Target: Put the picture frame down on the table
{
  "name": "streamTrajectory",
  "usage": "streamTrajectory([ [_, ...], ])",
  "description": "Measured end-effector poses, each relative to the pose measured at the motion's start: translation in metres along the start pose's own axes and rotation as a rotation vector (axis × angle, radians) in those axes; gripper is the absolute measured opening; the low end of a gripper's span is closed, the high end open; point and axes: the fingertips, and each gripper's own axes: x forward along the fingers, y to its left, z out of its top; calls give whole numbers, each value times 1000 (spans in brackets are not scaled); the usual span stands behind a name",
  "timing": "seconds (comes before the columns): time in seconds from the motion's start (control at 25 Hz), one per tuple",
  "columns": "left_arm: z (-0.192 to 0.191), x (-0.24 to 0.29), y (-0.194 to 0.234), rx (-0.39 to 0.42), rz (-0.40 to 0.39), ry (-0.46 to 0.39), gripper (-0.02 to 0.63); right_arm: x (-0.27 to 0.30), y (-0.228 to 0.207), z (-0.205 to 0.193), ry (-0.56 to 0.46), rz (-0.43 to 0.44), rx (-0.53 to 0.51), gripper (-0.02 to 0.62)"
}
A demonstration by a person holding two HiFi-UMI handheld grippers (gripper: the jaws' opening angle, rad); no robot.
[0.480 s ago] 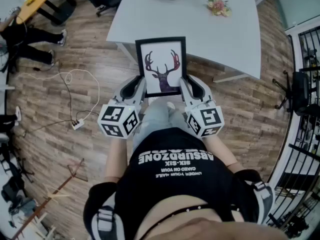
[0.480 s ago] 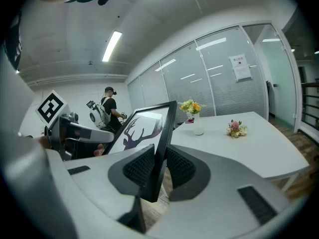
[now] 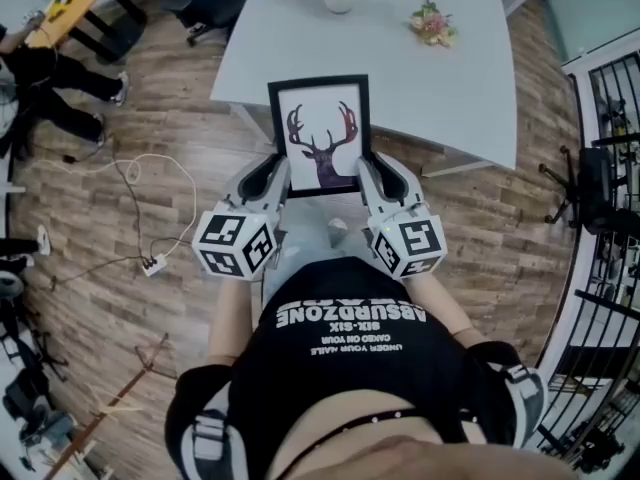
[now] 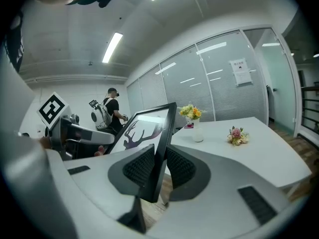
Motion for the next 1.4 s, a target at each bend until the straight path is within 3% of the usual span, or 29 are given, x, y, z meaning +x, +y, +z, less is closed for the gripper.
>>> streamTrajectory([
  [0.32, 48, 41, 26, 23, -57, -27, 75, 46, -18, 36, -47, -54, -29, 91],
  [0.6, 72, 87, 52, -37, -113, -15, 75, 92, -44, 47, -22, -88, -15, 91],
  [1.4, 115, 182, 126, -80, -103, 31, 74, 210, -91, 69, 35, -90, -12, 91],
])
